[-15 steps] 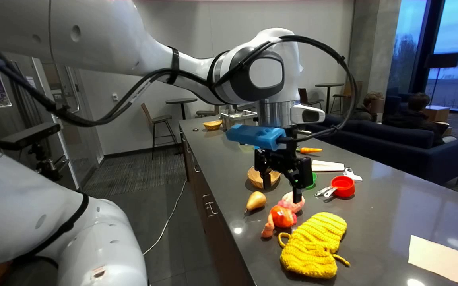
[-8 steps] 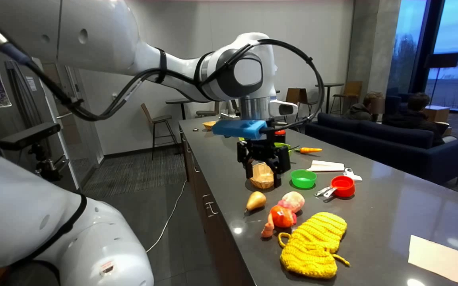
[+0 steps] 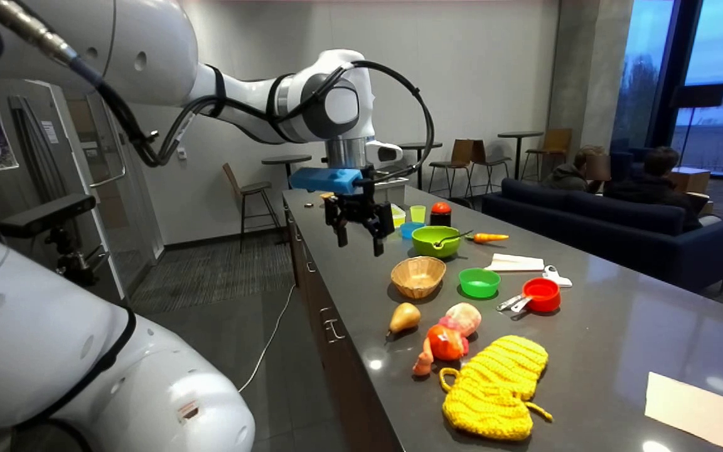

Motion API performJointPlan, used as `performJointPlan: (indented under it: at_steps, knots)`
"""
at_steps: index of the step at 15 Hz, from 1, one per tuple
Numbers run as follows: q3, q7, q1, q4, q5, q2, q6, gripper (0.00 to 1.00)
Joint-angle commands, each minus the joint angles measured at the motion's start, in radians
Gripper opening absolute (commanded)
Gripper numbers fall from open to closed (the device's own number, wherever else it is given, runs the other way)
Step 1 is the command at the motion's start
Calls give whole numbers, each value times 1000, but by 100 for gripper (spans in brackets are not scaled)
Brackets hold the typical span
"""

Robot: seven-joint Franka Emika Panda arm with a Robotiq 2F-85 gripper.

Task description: Move the orange measuring cup to the right

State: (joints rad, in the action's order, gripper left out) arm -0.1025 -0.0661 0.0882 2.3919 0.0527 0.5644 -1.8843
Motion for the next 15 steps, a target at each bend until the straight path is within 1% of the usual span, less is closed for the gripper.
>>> performJointPlan:
  at_steps: [1, 2, 3, 4, 6, 8, 15]
  knots:
    - [-73, -123, 27, -152, 50, -119, 23, 100]
    - [-101, -169, 27, -194, 48, -161, 16, 100]
    - [-115, -198, 34, -233, 60, -192, 32, 100]
    - [-87, -141, 31, -138, 38, -104, 3, 100]
    - [-113, -185, 40, -193, 42, -161, 4, 100]
    - [-117, -191, 40, -212, 42, -189, 5, 100]
    - [-111, -191, 39, -218, 42, -194, 8, 100]
